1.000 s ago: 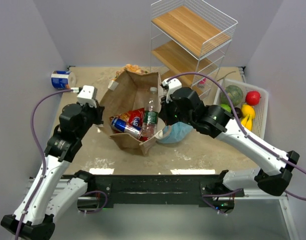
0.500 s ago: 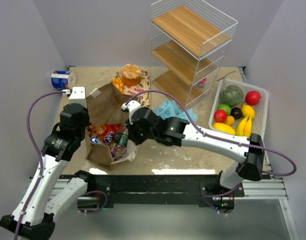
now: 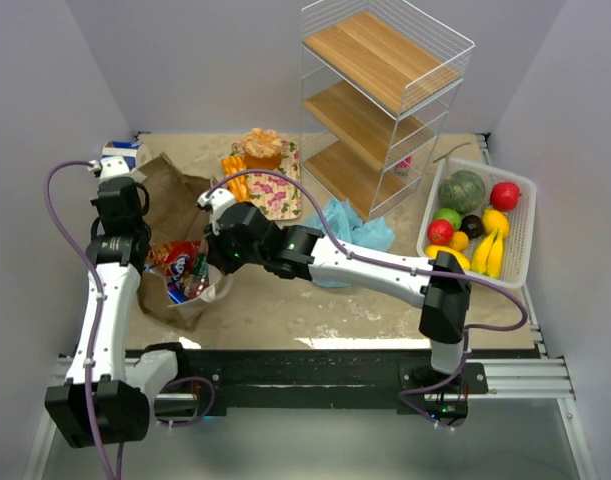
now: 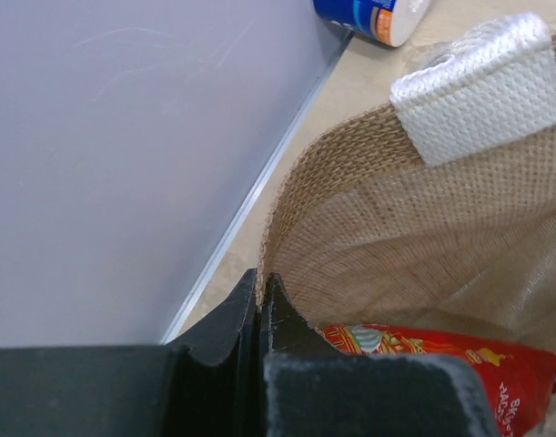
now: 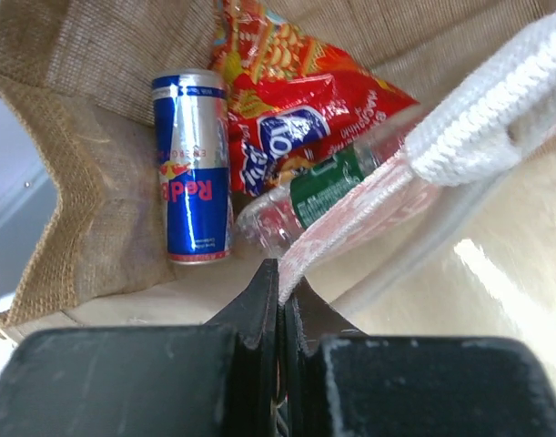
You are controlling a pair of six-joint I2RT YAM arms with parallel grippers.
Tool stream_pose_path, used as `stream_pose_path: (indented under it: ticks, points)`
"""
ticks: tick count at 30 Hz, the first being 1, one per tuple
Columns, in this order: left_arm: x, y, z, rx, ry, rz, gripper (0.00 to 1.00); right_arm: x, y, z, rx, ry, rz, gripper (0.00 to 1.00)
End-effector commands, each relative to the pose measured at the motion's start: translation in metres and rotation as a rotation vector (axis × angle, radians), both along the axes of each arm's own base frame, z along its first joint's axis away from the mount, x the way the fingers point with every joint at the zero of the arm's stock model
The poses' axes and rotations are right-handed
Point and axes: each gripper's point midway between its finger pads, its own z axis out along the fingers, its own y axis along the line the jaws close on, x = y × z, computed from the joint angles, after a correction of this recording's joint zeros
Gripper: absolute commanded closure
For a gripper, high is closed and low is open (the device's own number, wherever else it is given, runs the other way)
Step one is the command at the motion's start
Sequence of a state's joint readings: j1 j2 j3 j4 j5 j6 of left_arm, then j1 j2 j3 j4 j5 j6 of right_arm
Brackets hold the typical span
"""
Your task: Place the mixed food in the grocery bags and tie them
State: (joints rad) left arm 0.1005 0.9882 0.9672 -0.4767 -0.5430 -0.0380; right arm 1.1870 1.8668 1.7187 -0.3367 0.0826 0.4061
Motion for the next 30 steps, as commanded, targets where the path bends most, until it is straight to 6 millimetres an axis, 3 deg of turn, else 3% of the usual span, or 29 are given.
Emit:
stream_pose_path:
  ticks: [1,3,5,6,7,9,10,11,14,15,17,18,19,20,21,22,23,24,25,26,27,28,29,30]
  points:
    - [0.028,0.023,0.058,0.038,-0.223,0.030,1.00,0.006,0.036,0.058,0.173,-0.082,0.053,1.00]
    - [0.027,0.030,0.059,0.044,-0.221,0.048,1.00,0.005,0.044,0.069,0.193,-0.089,0.073,1.00]
    - [0.030,0.031,0.060,0.038,-0.217,0.038,1.00,0.005,0.046,0.067,0.176,-0.088,0.090,0.88]
    - [0.030,0.030,0.060,0.051,-0.195,0.018,1.00,0.003,0.046,0.075,0.185,-0.096,0.098,0.79]
    - [0.031,0.026,0.060,0.038,-0.185,-0.009,0.72,0.003,0.044,0.076,0.173,-0.107,0.105,0.54]
    - [0.032,0.021,0.072,0.030,-0.211,-0.030,0.30,0.000,0.037,0.088,0.176,-0.120,0.128,0.23]
    - [0.029,0.020,0.077,0.028,-0.224,-0.031,0.02,-0.002,0.030,0.084,0.141,-0.122,0.136,0.08]
    - [0.028,0.019,0.089,0.033,-0.251,-0.036,0.00,-0.002,0.024,0.088,0.132,-0.124,0.132,0.02]
    - [0.022,0.011,0.114,0.042,-0.296,-0.059,0.00,0.005,-0.012,0.099,0.101,-0.128,0.075,0.01]
    - [0.024,0.000,0.130,0.048,-0.330,-0.097,0.00,0.009,-0.035,0.113,0.115,-0.135,0.041,0.01]
    - [0.023,-0.019,0.150,0.072,-0.354,-0.157,0.00,0.012,-0.063,0.120,0.113,-0.124,-0.002,0.01]
    - [0.026,-0.042,0.168,0.078,-0.389,-0.227,0.00,0.017,-0.082,0.110,0.087,-0.115,-0.030,0.02]
    - [0.029,-0.059,0.173,0.080,-0.383,-0.289,0.00,0.014,-0.109,0.129,0.112,-0.137,-0.060,0.02]
    - [0.031,-0.072,0.177,0.074,-0.387,-0.335,0.00,0.025,-0.130,0.129,0.105,-0.139,-0.110,0.03]
    - [0.035,-0.099,0.181,0.057,-0.390,-0.419,0.00,0.030,-0.149,0.113,0.061,-0.121,-0.148,0.10]
    - [0.035,-0.113,0.186,0.048,-0.395,-0.462,0.02,0.035,-0.176,0.113,0.042,-0.110,-0.209,0.15]
    - [0.037,-0.125,0.186,0.040,-0.392,-0.487,0.03,0.059,-0.206,0.105,0.016,-0.100,-0.306,0.21]
    - [0.042,-0.158,0.178,0.025,-0.363,-0.559,0.03,0.067,-0.223,0.079,-0.032,-0.059,-0.340,0.25]
    - [0.042,-0.165,0.176,0.042,-0.351,-0.526,0.04,0.072,-0.241,0.074,-0.035,-0.043,-0.372,0.27]
    - [0.044,-0.182,0.171,0.052,-0.330,-0.545,0.04,0.083,-0.262,0.052,-0.066,0.000,-0.421,0.28]
    - [0.045,-0.225,0.155,0.081,-0.277,-0.607,0.03,0.087,-0.271,0.045,-0.074,0.008,-0.445,0.28]
    - [0.044,-0.250,0.155,0.085,-0.273,-0.648,0.02,0.090,-0.277,0.039,-0.082,0.015,-0.462,0.28]
    - [0.036,-0.288,0.149,0.078,-0.260,-0.744,0.02,0.092,-0.286,0.026,-0.102,0.029,-0.489,0.28]
    - [0.042,-0.319,0.138,0.052,-0.241,-0.817,0.01,0.093,-0.290,0.020,-0.111,0.039,-0.502,0.28]
